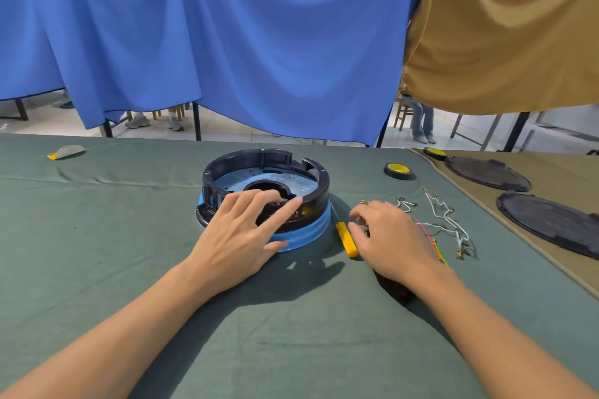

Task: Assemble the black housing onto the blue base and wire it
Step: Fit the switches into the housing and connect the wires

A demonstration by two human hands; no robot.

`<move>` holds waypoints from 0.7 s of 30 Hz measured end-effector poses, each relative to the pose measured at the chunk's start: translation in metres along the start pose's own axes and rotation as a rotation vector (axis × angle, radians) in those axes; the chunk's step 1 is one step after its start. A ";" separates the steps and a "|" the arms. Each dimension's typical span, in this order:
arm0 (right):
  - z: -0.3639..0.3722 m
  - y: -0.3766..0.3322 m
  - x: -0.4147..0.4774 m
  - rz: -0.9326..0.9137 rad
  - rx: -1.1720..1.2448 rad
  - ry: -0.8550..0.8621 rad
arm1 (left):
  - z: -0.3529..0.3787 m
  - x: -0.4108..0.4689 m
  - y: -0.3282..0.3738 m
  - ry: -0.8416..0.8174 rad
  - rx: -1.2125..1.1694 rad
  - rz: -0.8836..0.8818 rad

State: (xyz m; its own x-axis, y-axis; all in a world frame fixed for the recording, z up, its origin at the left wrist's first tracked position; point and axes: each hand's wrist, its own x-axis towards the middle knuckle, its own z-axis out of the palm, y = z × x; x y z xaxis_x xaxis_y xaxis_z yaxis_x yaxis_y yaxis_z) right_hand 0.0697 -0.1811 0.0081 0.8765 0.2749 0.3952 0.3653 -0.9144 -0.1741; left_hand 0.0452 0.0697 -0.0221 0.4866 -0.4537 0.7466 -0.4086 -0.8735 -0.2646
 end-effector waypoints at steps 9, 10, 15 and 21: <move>-0.008 0.054 -0.009 0.079 0.086 0.038 | 0.004 0.006 0.008 -0.119 0.148 -0.171; -0.005 0.054 -0.011 0.089 0.071 0.000 | 0.004 0.009 0.013 -0.125 0.184 -0.183; 0.003 0.048 -0.014 0.099 0.058 -0.039 | 0.001 0.032 0.057 -0.234 0.369 -0.342; -0.001 0.050 -0.018 0.083 0.085 -0.042 | -0.014 0.035 0.064 -0.328 0.189 -0.301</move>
State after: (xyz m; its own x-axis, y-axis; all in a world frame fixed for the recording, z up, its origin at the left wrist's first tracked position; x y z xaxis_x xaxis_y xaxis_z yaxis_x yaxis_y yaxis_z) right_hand 0.0714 -0.2323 -0.0067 0.9168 0.2129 0.3379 0.3144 -0.9065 -0.2817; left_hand 0.0257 0.0007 -0.0043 0.7921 -0.1809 0.5830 -0.0795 -0.9775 -0.1953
